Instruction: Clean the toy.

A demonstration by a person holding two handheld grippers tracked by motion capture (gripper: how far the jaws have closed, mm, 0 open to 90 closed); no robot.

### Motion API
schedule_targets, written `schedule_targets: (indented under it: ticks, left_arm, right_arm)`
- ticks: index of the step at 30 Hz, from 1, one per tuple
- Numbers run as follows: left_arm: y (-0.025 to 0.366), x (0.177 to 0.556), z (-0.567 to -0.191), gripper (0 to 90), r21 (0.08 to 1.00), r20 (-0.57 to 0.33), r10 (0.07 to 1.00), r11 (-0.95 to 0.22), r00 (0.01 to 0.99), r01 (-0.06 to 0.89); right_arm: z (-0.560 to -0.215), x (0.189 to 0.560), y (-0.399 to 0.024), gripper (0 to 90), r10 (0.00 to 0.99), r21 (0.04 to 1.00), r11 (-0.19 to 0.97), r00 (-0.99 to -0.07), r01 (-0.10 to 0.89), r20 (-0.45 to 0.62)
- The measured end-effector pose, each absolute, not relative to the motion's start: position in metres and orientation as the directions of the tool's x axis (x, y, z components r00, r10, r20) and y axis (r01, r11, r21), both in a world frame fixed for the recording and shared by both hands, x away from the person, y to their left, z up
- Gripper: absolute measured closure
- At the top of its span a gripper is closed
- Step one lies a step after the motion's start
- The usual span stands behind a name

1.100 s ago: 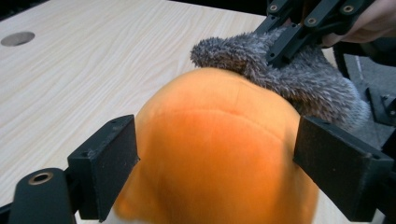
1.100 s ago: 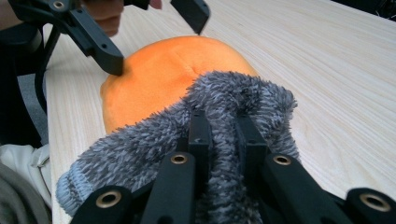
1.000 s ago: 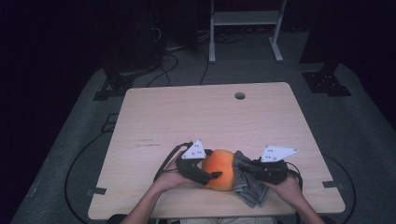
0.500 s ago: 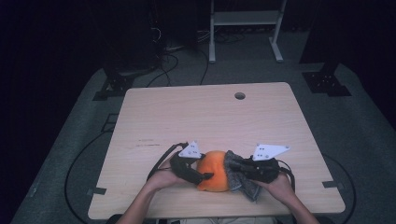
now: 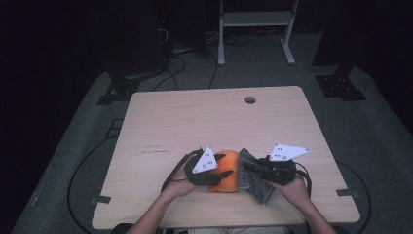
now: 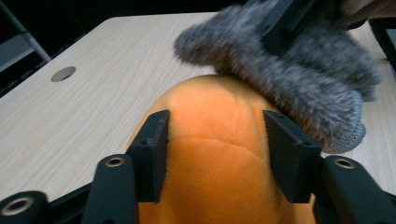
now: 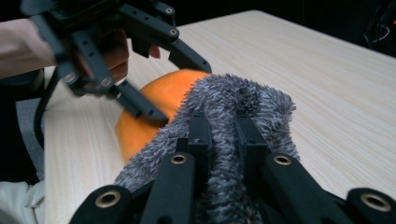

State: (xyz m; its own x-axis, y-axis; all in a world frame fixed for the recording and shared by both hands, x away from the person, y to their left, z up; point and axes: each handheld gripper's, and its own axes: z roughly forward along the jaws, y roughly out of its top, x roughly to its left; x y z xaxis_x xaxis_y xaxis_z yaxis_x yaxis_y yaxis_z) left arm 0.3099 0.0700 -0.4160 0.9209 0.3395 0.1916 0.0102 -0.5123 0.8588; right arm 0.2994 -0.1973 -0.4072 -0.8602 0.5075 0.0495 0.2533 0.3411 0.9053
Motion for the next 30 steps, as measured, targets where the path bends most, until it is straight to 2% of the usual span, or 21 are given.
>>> schedule_targets:
  ticks: [2,4,5,6,7,9,11,16,20,25,28,30]
  left_arm:
    - [0.073,0.313,-0.415,33.9,0.867,0.145,0.344,-0.496,0.928,0.048]
    - [0.077,0.319,-0.413,23.0,0.884,0.074,0.389,-0.452,0.918,0.12]
    - [0.078,0.323,-0.414,17.1,0.877,0.04,0.4,-0.453,0.916,0.16]
    - [0.077,0.325,-0.418,15.4,0.853,0.023,0.419,-0.482,0.907,0.201]
    - [0.077,0.326,-0.422,16.6,0.841,0.025,0.416,-0.501,0.909,0.206]
    - [0.08,0.325,-0.426,24.5,0.841,0.036,0.401,-0.506,0.915,0.189]
    - [0.083,0.325,-0.427,27.1,0.837,0.023,0.401,-0.508,0.916,0.201]
    - [0.09,0.328,-0.431,27.3,0.841,-0.004,0.403,-0.494,0.915,0.221]
    - [0.09,0.327,-0.431,27.5,0.837,0.012,0.398,-0.506,0.917,0.209]
    - [0.088,0.323,-0.43,29.4,0.832,0.035,0.376,-0.524,0.926,0.182]
    - [0.088,0.32,-0.428,29.5,0.833,0.038,0.353,-0.528,0.935,0.166]
    - [0.088,0.32,-0.424,24.2,0.831,0.033,0.341,-0.532,0.939,0.163]
  right_arm:
    - [-0.414,0.303,-0.191,78.9,0.502,0.894,0.363,-0.863,0.263,0.05]
    - [-0.42,0.303,-0.186,79.0,0.484,0.89,0.363,-0.872,0.278,0.075]
    - [-0.421,0.301,-0.182,79.0,0.471,0.888,0.374,-0.879,0.269,0.068]
    - [-0.421,0.299,-0.179,79.1,0.465,0.887,0.383,-0.883,0.258,0.056]
    - [-0.421,0.297,-0.177,79.1,0.463,0.886,0.391,-0.885,0.25,0.045]
    - [-0.423,0.296,-0.178,79.2,0.469,0.88,0.401,-0.882,0.255,0.042]
    - [-0.427,0.297,-0.182,79.2,0.476,0.876,0.399,-0.878,0.27,0.054]
    - [-0.437,0.299,-0.194,79.2,0.51,0.849,0.422,-0.858,0.318,0.068]
    - [-0.44,0.298,-0.202,79.1,0.53,0.829,0.435,-0.844,0.352,0.08]
    - [-0.422,0.296,-0.202,79.0,0.498,0.886,0.35,-0.862,0.303,0.098]
    - [-0.416,0.3,-0.192,78.9,0.485,0.891,0.353,-0.87,0.287,0.088]
    - [-0.421,0.302,-0.184,79.0,0.473,0.873,0.396,-0.878,0.286,0.074]
